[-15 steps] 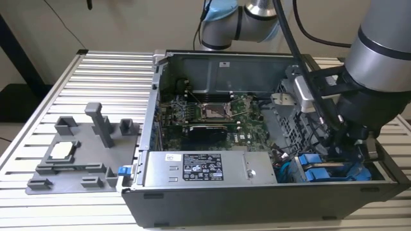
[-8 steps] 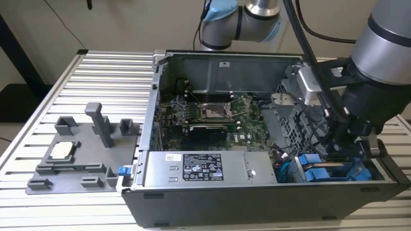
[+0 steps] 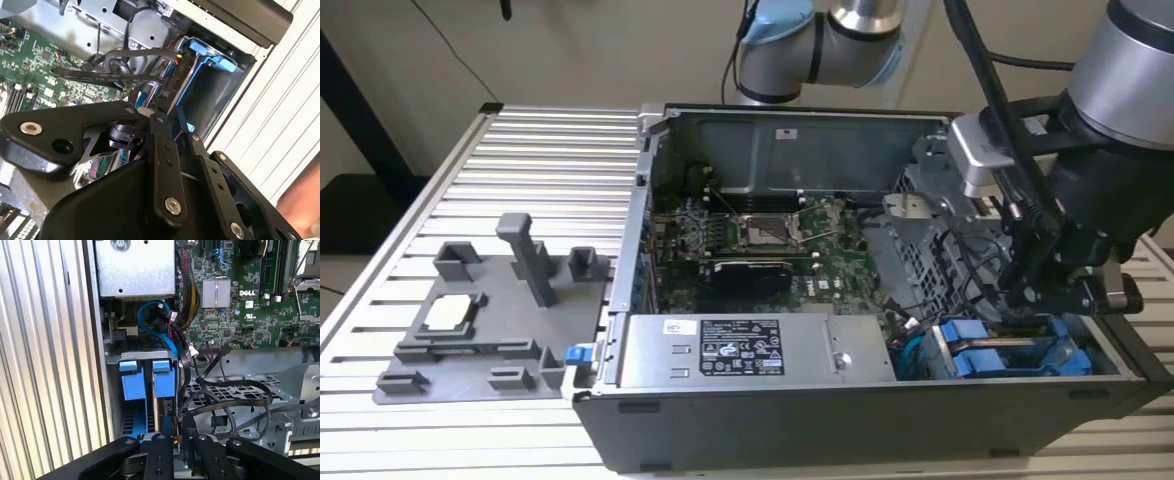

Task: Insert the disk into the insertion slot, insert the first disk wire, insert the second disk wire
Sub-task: 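Insert the second disk wire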

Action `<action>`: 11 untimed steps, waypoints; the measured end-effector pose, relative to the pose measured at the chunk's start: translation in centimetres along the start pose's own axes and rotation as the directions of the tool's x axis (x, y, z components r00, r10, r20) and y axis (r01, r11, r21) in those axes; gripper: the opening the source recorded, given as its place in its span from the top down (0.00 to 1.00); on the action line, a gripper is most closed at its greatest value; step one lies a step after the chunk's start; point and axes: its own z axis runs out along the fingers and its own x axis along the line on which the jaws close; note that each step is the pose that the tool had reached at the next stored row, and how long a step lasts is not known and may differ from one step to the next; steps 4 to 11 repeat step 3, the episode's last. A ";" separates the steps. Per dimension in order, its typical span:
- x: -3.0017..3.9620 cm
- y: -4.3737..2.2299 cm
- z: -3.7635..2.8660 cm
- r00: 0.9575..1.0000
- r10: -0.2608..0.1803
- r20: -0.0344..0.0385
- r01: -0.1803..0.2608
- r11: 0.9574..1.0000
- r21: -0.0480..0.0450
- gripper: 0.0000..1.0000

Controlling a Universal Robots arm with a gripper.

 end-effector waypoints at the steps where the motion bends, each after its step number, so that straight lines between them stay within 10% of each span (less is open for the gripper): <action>1: 0.00 0.00 0.00 1.000 0.000 0.000 0.000 1.000 0.000 0.76; 11: 0.00 0.00 0.00 1.000 0.000 0.000 0.000 1.000 0.000 0.76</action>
